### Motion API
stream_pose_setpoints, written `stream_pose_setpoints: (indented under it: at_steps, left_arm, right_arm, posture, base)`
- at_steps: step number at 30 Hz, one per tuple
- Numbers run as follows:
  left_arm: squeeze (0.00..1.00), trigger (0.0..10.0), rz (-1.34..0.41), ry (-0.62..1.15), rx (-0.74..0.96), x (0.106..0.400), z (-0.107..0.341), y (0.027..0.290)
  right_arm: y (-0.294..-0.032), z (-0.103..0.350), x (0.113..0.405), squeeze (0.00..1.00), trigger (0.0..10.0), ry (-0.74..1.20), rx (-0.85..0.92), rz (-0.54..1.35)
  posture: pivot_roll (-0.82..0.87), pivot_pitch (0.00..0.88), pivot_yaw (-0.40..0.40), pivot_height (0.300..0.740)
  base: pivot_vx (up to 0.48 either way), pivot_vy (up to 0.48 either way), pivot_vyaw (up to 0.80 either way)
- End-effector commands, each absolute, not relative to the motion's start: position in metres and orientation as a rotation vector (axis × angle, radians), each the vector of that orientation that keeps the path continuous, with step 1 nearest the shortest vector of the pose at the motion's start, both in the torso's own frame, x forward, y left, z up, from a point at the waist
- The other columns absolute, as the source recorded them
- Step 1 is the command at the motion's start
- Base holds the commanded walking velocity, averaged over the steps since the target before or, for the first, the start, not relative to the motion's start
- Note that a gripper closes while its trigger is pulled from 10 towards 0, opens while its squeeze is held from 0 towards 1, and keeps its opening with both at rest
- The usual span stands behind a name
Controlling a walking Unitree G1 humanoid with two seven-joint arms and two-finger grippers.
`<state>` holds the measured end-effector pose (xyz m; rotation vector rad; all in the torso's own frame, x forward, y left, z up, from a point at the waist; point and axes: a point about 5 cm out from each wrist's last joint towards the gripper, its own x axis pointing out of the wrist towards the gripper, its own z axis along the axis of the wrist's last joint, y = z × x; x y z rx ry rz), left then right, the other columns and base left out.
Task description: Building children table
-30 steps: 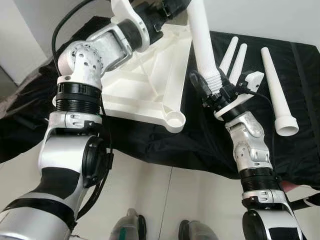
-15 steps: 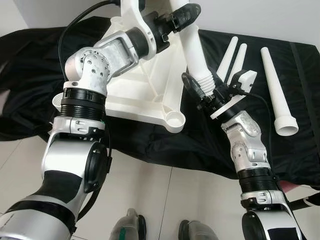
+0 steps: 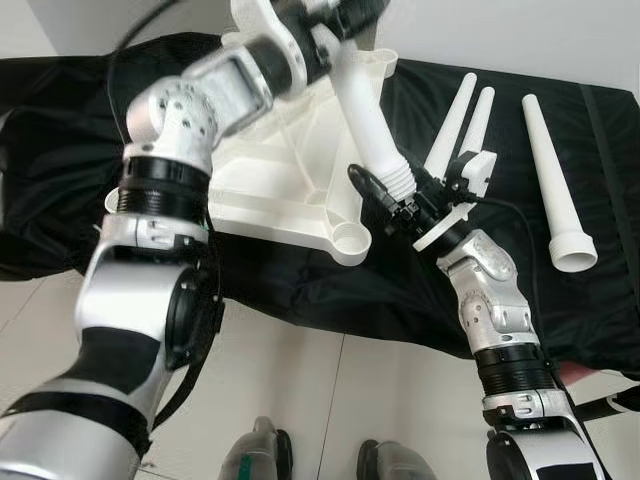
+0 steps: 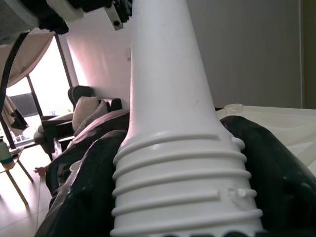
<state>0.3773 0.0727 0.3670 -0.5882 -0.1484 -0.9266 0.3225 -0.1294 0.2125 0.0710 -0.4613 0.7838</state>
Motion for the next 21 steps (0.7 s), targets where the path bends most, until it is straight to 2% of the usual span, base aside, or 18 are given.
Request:
stream_pose_setpoints:
  at_steps: [1,10,11,13,14,21]
  left_arm:
    - [0.00,10.0,-1.052,-0.219,-0.578,0.373,0.378,0.076]
    - [0.00,10.0,-1.026,-0.212,-0.596,0.376,0.380,0.079]
    - [0.00,5.1,-1.017,-0.205,-0.598,0.377,0.378,0.078]
    - [0.00,5.1,-1.010,-0.201,-0.600,0.378,0.378,0.078]
    - [0.00,0.0,-1.003,-0.210,-0.608,0.379,0.378,0.078]
    - [0.00,0.0,-0.971,-0.223,-0.630,0.383,0.381,0.083]
  right_arm:
    - [-0.126,0.212,0.320,0.00,10.0,-0.462,0.044,0.810]
    - [-0.124,0.210,0.318,0.00,10.0,-0.455,0.035,0.818]
    - [-0.124,0.210,0.318,0.00,10.0,-0.454,0.034,0.819]
    - [-0.124,0.210,0.318,0.00,10.0,-0.453,0.033,0.820]
    - [-0.124,0.210,0.318,0.00,10.0,-0.453,0.030,0.820]
    - [-0.125,0.209,0.318,0.00,10.0,-0.448,0.030,0.805]
  posture:
    - [-0.03,0.069,0.064,0.740]
    - [-0.02,0.070,0.068,0.740]
    - [-0.02,0.070,0.068,0.740]
    - [-0.02,0.070,0.068,0.740]
    - [-0.03,0.069,0.070,0.740]
    - [-0.03,0.062,0.072,0.740]
  base:
    - [0.000,0.000,0.00]
    - [0.000,0.000,0.00]
    - [0.000,0.000,0.00]
    - [0.000,0.000,0.00]
    - [0.000,0.000,0.00]
    - [0.000,0.000,0.00]
